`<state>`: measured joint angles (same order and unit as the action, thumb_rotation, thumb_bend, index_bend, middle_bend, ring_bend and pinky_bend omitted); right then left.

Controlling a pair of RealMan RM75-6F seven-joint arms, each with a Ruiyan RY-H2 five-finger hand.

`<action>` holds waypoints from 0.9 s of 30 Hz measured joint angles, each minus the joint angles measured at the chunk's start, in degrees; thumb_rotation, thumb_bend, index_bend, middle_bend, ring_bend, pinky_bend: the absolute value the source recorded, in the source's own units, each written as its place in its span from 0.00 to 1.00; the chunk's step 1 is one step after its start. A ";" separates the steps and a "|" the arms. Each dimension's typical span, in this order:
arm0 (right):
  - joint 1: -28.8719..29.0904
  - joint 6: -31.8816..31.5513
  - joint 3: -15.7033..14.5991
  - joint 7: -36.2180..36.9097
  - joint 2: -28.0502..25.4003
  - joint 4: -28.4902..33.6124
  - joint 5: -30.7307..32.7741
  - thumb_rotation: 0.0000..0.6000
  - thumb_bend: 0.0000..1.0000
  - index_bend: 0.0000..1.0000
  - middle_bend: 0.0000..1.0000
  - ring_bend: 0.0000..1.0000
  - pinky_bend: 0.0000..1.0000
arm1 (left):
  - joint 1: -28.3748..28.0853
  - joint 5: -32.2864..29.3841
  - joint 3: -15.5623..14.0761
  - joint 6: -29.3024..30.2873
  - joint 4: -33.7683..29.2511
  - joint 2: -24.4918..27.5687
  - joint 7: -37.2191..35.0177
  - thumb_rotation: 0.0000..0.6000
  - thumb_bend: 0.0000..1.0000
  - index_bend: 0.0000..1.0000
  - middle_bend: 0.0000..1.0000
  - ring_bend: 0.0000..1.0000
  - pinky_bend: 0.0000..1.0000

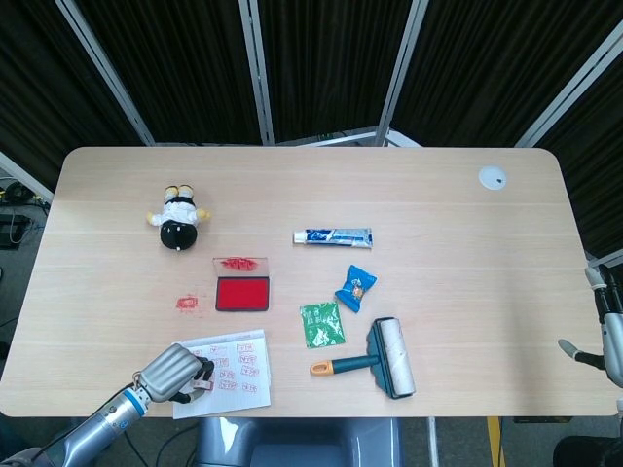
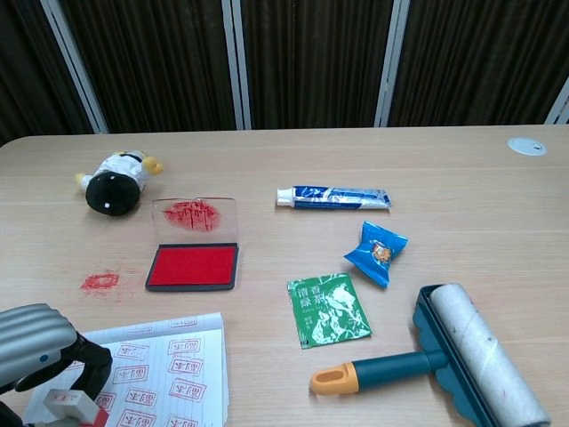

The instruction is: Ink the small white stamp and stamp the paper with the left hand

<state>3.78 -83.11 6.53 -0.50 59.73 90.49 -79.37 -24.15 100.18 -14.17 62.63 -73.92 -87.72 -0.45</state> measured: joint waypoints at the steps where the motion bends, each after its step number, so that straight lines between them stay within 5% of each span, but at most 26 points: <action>1: 0.01 0.02 0.00 0.00 0.01 -0.02 -0.01 1.00 0.00 0.00 0.00 0.00 0.00 | 0.01 0.04 0.00 0.09 -0.02 0.01 -0.07 1.00 0.37 0.62 0.58 0.77 0.83; 17: -0.04 -0.12 -0.03 -0.38 0.04 0.13 -0.06 1.00 0.00 0.00 0.00 0.00 0.00 | -0.42 1.07 1.43 5.78 -7.84 5.43 -6.75 1.00 0.37 0.62 0.57 0.77 0.83; 27: -0.03 -0.16 -0.01 -0.52 0.00 0.37 -0.04 1.00 0.00 0.00 0.00 0.00 0.00 | -0.94 -4.20 7.40 8.89 -10.62 9.54 -8.23 1.00 0.37 0.61 0.56 0.77 0.83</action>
<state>3.75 -83.27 6.52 -1.03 59.73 90.86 -79.41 -25.09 95.98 -6.78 71.52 -84.55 -78.18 -8.68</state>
